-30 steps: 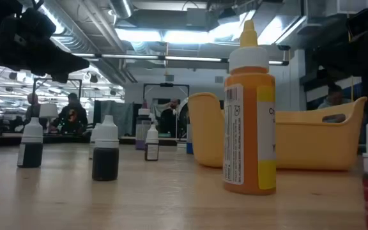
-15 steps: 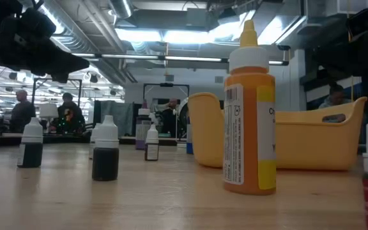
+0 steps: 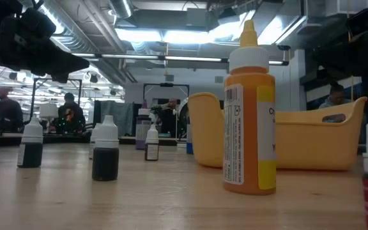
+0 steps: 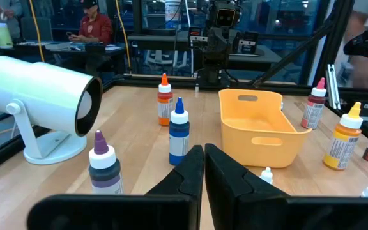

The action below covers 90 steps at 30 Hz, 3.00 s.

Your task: Pick & Place food coloring

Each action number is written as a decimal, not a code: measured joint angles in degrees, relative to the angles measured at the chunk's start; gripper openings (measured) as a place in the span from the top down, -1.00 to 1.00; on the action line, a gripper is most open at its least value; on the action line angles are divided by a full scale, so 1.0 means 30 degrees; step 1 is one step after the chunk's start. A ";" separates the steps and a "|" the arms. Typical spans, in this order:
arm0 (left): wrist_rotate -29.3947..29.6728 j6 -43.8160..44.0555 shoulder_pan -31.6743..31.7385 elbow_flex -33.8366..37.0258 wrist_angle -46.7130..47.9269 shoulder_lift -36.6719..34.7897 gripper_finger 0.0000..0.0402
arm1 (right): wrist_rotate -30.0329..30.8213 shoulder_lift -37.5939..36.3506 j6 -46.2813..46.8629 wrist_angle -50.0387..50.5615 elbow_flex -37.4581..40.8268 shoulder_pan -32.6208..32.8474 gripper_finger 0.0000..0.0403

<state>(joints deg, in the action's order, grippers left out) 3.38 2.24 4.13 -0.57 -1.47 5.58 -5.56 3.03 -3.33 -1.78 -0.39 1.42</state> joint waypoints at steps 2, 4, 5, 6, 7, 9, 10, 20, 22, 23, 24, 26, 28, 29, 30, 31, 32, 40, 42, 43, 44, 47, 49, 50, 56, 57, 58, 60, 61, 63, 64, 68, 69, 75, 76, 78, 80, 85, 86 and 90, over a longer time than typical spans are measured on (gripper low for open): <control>-0.0001 0.0000 -0.0003 0.0001 0.0002 0.0001 0.94 | 0.0000 0.0002 0.0035 0.0002 -0.0005 0.0000 0.78; 0.0004 0.0000 0.0003 0.0000 0.0003 0.0001 0.94 | 0.0000 -0.0002 0.0017 0.0000 -0.0005 -0.0002 0.78; 0.0002 0.0000 0.0000 -0.0001 0.0000 -0.0002 0.94 | 0.0004 0.0004 -0.0002 0.0000 -0.0004 0.0004 0.78; 0.0002 0.0000 0.0005 0.0004 0.0002 -0.0006 0.94 | 0.0000 0.0005 0.0012 0.0000 -0.0005 0.0005 0.78; 0.0001 0.0000 -0.0003 0.0003 0.0000 -0.0003 0.94 | 0.0004 0.0002 0.0029 0.0000 -0.0005 0.0004 0.78; -0.0001 0.0000 0.0005 0.0002 0.0005 0.0001 0.94 | 0.0005 0.0003 0.0029 0.0002 -0.0005 0.0000 0.78; 0.0005 0.0000 0.0004 0.0004 0.0005 0.0001 0.94 | 0.0005 0.0005 0.0002 0.0000 -0.0005 0.0004 0.78; 0.0006 0.0000 0.0005 0.0004 0.0005 -0.0001 0.94 | 0.0000 0.0005 0.0030 0.0000 -0.0003 0.0001 0.78; -0.0001 0.0000 0.0005 -0.0003 0.0004 -0.0005 0.94 | 0.0000 0.0005 -0.0001 0.0000 -0.0003 -0.0003 0.78; 0.0006 0.0000 0.0005 -0.0003 0.0005 -0.0006 0.94 | 0.0007 0.0005 0.0013 0.0000 -0.0005 0.0005 0.78; 0.0005 0.0000 0.0003 0.0004 -0.0003 -0.0005 0.94 | 0.0000 0.0005 0.0034 0.0000 -0.0005 0.0004 0.78; 0.0005 0.0000 0.0000 0.0002 0.0005 0.0000 0.94 | 0.0007 0.0005 0.0027 0.0000 -0.0005 -0.0002 0.78; 0.0004 0.0000 -0.0003 -0.0001 0.0005 -0.0001 0.94 | 0.0007 0.0005 0.0003 0.0000 -0.0005 0.0003 0.78; 0.0002 0.0000 0.0002 0.0003 0.0001 -0.0003 0.94 | 0.0001 0.0003 0.0024 0.0000 -0.0005 0.0003 0.78; 0.0002 0.0000 0.0005 0.0004 0.0005 -0.0002 0.94 | 0.0000 0.0005 0.0034 0.0000 -0.0005 0.0001 0.78; -0.0001 0.0000 -0.0001 0.0004 -0.0002 0.0001 0.94 | 0.0005 0.0005 0.0031 0.0000 -0.0005 -0.0003 0.78; -0.0001 0.0000 -0.0002 0.0004 0.0005 0.0001 0.94 | 0.0000 0.0002 0.0014 0.0000 -0.0005 0.0000 0.78; 0.0001 0.0000 0.0003 0.0004 -0.0003 -0.0001 0.94 | 0.0002 0.0003 0.0006 0.0000 -0.0003 -0.0001 0.78; 0.0006 0.0000 -0.0003 -0.0003 -0.0003 0.0001 0.94 | 0.0004 0.0005 0.0036 0.0000 -0.0005 0.0003 0.78; 0.0006 0.0000 0.0005 -0.0003 -0.0003 -0.0006 0.94 | 0.0001 -0.0003 0.0041 0.0000 -0.0005 -0.0003 0.78; 0.0000 0.0000 0.0002 0.0000 -0.0002 0.0000 0.94 | 0.0001 0.0005 0.0042 -0.0001 -0.0004 -0.0003 0.78; 0.0009 0.0000 -0.0003 0.0004 -0.0003 0.0001 0.94 | 0.0005 -0.0001 -0.0077 -0.0315 -0.0005 -0.0003 0.78; 0.0316 0.0000 0.0008 0.0004 -0.0122 0.0001 0.94 | 0.0000 0.0002 -0.0091 -0.0286 -0.0005 0.0000 0.78; 0.0694 0.0000 0.0028 0.0004 -0.0260 -0.0001 0.94 | 0.0004 0.0005 0.0018 -0.0278 -0.0001 -0.0003 0.78; 0.1534 0.0067 0.0034 0.0004 -0.1059 0.0001 0.94 | 0.0007 0.0005 0.0949 -0.0522 -0.0005 -0.0002 0.78; 0.1516 0.0310 0.0034 0.0004 -0.1466 0.0001 0.94 | 0.0013 -0.0003 0.1327 -0.0647 -0.0003 -0.0003 0.78; 0.1505 0.0774 0.0034 0.0004 -0.1928 -0.0002 0.94 | 0.0019 -0.0003 0.1575 -0.0763 -0.0005 0.0002 0.78; 0.1521 0.2049 0.0034 0.0004 -0.3044 0.0001 0.94 | 0.0029 0.0005 0.1613 -0.1326 -0.0005 0.0005 0.78; 0.1723 0.2628 0.0034 0.0004 -0.3701 0.0001 0.94 | 0.0035 -0.0003 0.1689 -0.1703 0.0001 0.0004 0.78; 0.3279 0.3392 0.0034 -0.0007 -0.4476 -0.0006 0.94 | 0.0234 0.0005 0.1899 -0.2480 -0.0005 0.0005 0.78; 0.4308 0.4032 0.0034 -0.0004 -0.4712 0.0001 0.94 | 0.0683 0.0005 0.1902 -0.3017 -0.0002 0.0005 0.78; 0.7566 0.7081 0.0034 -0.0485 -0.5071 0.0039 0.94 | 0.2440 0.0005 0.2052 -0.6021 -0.0005 -0.0003 0.78; 0.8235 0.7654 0.0034 -0.0723 -0.5104 0.0104 0.94 | 0.2583 -0.0008 0.2040 -0.6676 -0.0039 -0.0003 0.78; 0.8789 0.7530 0.0041 -0.2869 -0.4459 0.1347 0.94 | 0.4099 0.0524 0.1876 -0.2720 -0.3125 -0.0003 0.78; 0.8624 0.7505 0.0041 -0.3414 -0.4083 0.1805 0.94 | 0.4386 0.0821 0.1865 -0.1544 -0.3933 -0.0003 0.78; 0.8166 0.7483 0.0041 -0.4633 -0.3015 0.2898 0.94 | 0.4942 0.1565 0.1882 0.0717 -0.5643 -0.0003 0.78; 0.7615 0.7415 0.0046 -0.5990 -0.1875 0.4204 0.94 | 0.5615 0.2476 0.2045 0.2569 -0.7390 -0.0010 0.78; 0.7240 0.7351 0.0496 -0.9769 0.1152 0.8112 0.94 | 0.6500 0.5102 0.2080 0.5983 -1.1430 -0.0204 0.78; 0.6913 0.7351 0.0806 -1.0721 0.2130 0.8873 0.94 | 0.6502 0.5685 0.2085 0.6572 -1.2164 -0.0296 0.78; 0.5261 0.7255 0.2567 -1.5103 0.7461 1.1817 0.91 | 0.6500 0.7938 0.2828 0.8927 -1.4669 -0.0721 0.78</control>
<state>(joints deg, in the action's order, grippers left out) 19.16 24.01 11.83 -45.88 20.92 41.03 13.94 26.85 5.16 25.00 -44.40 -0.75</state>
